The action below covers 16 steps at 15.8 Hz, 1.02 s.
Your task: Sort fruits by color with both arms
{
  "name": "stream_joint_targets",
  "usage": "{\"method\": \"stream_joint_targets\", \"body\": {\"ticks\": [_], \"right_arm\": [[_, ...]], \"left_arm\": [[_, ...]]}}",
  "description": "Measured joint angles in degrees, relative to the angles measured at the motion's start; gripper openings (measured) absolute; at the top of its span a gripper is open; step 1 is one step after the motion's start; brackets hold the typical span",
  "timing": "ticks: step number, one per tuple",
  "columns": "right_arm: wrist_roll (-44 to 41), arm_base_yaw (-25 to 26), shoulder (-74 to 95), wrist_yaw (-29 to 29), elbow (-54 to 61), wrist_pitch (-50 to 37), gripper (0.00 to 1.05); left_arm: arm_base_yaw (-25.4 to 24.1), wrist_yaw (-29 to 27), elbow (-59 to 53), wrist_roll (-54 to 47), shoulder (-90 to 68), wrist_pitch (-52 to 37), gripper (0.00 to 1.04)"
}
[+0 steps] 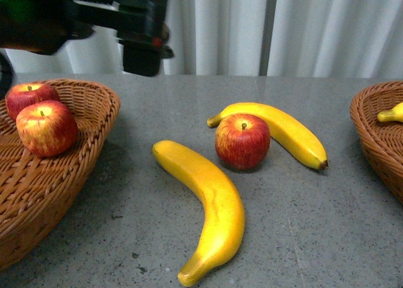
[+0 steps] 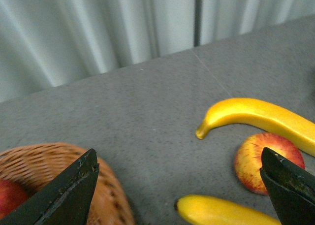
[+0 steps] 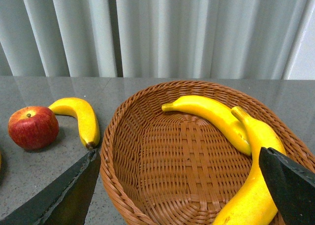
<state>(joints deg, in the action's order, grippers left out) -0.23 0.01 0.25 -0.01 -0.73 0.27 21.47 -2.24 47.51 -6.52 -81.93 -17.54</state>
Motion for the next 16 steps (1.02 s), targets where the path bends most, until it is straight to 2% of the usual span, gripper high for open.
{"method": "stream_joint_targets", "body": {"ticks": [4, 10, 16], "right_arm": [[0.0, 0.0, 0.0, 0.0, 0.0, 0.0, 0.98], [0.0, 0.0, 0.0, 0.0, 0.0, 0.0, 0.98], [0.0, 0.0, 0.0, 0.0, 0.0, 0.0, 0.98]], "left_arm": [[3.98, 6.88, 9.4, -6.75, -12.83, 5.2, 0.98], [5.62, 12.0, 16.17, -10.49, -22.86, 6.82, 0.98], [7.82, 12.7, 19.15, -12.02, -28.37, 7.8, 0.98]]}}
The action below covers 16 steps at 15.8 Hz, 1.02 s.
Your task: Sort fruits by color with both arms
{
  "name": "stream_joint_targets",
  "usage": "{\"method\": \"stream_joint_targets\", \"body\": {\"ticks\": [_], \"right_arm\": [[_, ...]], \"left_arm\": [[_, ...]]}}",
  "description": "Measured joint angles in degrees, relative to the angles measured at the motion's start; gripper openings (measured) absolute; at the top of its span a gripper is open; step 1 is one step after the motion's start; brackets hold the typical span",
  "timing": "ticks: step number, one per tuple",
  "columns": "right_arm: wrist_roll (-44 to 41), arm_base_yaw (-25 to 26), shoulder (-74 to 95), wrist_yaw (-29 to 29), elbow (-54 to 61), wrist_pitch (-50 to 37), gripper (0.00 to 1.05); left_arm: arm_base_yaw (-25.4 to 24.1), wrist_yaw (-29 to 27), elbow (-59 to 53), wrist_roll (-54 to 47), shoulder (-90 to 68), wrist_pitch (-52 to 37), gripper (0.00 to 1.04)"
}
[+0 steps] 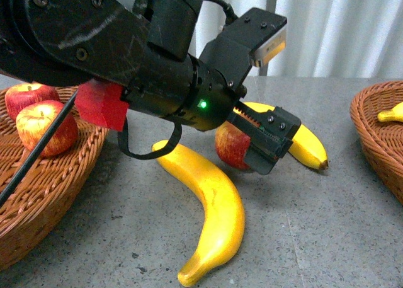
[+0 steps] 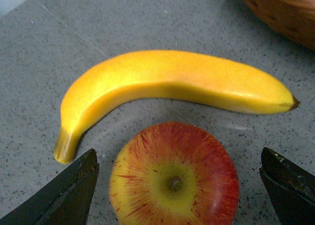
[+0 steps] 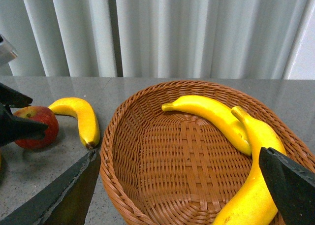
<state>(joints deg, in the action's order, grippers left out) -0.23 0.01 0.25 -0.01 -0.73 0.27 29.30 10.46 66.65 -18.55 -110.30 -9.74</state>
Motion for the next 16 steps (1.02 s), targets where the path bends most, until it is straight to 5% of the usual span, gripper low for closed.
{"method": "stream_joint_targets", "body": {"ticks": [5, 8, 11, 16], "right_arm": [[0.0, 0.0, 0.0, 0.0, 0.0, 0.0, 0.98], [0.0, 0.0, 0.0, 0.0, -0.02, 0.0, 0.98], [0.0, 0.0, 0.0, 0.0, 0.0, 0.0, 0.98], [0.0, 0.0, 0.0, 0.0, 0.0, 0.0, 0.98]], "left_arm": [[-0.35, -0.61, 0.46, -0.61, -3.98, -1.09, 0.98], [-0.68, -0.63, 1.05, -0.94, -4.87, -2.32, 0.77], [-0.72, -1.99, -0.59, -0.42, -2.32, -5.44, 0.72], [-3.8, -16.2, -13.73, 3.78, 19.96, -14.43, 0.72]]}}
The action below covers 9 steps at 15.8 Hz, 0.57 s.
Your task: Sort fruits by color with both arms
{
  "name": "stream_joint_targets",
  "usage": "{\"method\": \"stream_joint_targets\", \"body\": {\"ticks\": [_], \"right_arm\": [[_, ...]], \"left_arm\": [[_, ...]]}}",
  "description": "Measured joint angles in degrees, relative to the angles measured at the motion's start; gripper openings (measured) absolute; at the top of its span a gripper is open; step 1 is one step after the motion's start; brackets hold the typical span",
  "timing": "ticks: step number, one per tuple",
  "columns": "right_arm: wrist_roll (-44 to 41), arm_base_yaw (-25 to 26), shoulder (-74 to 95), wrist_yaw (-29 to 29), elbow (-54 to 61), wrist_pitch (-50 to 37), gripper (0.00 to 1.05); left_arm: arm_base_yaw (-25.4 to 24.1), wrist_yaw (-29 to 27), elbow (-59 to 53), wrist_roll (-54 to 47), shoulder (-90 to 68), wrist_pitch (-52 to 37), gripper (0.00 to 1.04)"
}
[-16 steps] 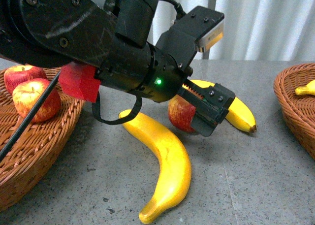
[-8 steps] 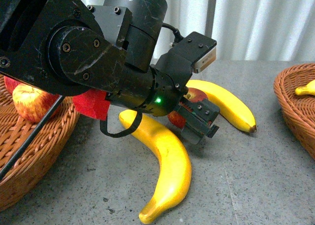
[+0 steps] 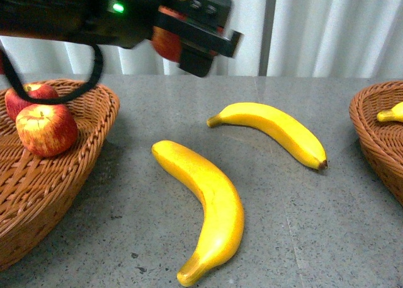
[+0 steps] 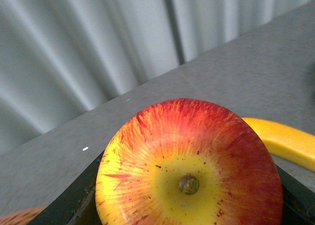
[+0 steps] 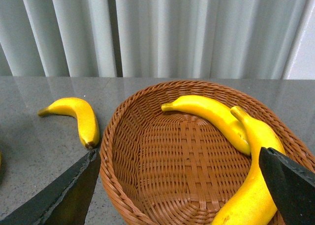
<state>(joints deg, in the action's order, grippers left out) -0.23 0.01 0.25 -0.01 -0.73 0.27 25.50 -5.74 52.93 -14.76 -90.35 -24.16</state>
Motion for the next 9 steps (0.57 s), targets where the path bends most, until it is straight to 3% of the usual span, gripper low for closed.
{"method": "stream_joint_targets", "body": {"ticks": [2, 5, 7, 9], "right_arm": [[0.0, 0.0, 0.0, 0.0, -0.02, 0.0, 0.98], [0.0, 0.0, 0.0, 0.0, -0.02, -0.02, 0.98], [0.0, 0.0, 0.0, 0.0, 0.0, 0.0, 0.98], [0.0, 0.0, 0.0, 0.0, 0.0, 0.0, 0.98]], "left_arm": [[-5.11, -7.65, -8.0, 4.26, 8.28, 0.17, 0.72], [-7.56, -8.2, -16.11, 11.89, 15.34, 1.46, 0.72], [-8.15, -9.57, -18.01, 13.97, 15.93, 1.84, 0.93], [-5.42, -13.11, -19.17, 14.25, 20.76, 1.14, 0.98]]}}
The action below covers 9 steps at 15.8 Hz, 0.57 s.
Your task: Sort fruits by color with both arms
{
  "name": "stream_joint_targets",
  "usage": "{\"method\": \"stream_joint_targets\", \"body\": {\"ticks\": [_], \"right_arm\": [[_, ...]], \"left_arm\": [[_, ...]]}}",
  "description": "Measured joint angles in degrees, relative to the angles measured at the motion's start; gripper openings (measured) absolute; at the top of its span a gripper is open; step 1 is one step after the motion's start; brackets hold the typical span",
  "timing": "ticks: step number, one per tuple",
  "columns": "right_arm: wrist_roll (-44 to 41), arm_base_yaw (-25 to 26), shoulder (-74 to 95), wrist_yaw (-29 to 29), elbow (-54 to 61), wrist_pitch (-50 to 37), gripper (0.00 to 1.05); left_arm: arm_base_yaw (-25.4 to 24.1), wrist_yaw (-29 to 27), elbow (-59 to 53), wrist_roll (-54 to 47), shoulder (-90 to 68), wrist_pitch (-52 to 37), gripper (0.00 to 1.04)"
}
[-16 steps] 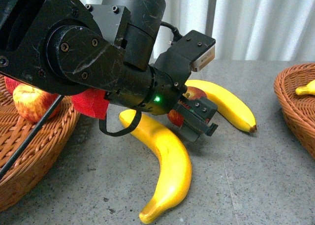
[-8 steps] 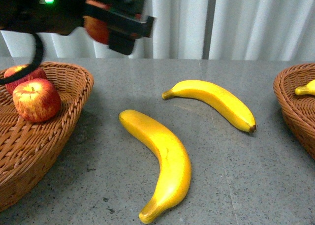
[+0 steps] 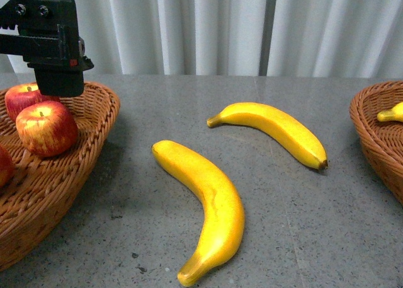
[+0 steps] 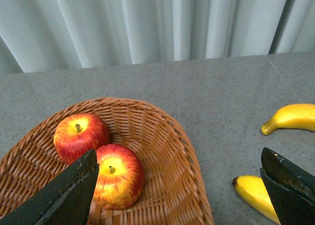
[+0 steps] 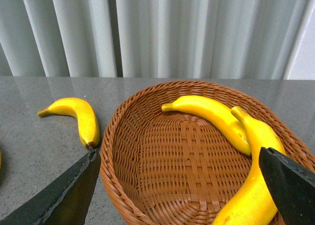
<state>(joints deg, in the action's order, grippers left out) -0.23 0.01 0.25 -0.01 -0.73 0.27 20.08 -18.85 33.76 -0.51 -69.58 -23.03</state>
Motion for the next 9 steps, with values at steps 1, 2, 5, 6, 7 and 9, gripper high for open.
{"method": "stream_joint_targets", "body": {"ticks": [1, 2, 5, 6, 7, 9], "right_arm": [[0.0, 0.0, 0.0, 0.0, 0.0, 0.0, 0.98], [0.0, 0.0, 0.0, 0.0, -0.02, 0.0, 0.98], [0.0, 0.0, 0.0, 0.0, -0.02, 0.02, 0.98], [0.0, 0.0, 0.0, -0.02, 0.0, 0.02, 0.98], [0.0, 0.0, 0.0, -0.02, 0.0, 0.0, 0.98], [0.0, 0.0, 0.0, 0.0, -0.02, 0.0, 0.98]], "left_arm": [[3.37, -2.69, -0.17, -1.55, 4.98, -4.22, 0.98], [4.42, -3.85, -1.05, -2.47, 7.41, -5.64, 0.98], [0.96, -1.97, -12.44, -1.31, 19.93, -2.91, 0.75], [-0.55, -0.87, -15.06, -0.98, 22.99, -1.97, 0.69], [-1.55, 0.0, -16.72, -0.87, 25.18, -1.4, 0.66], [-3.43, 1.57, -18.99, -0.7, 28.44, -0.52, 0.6]]}}
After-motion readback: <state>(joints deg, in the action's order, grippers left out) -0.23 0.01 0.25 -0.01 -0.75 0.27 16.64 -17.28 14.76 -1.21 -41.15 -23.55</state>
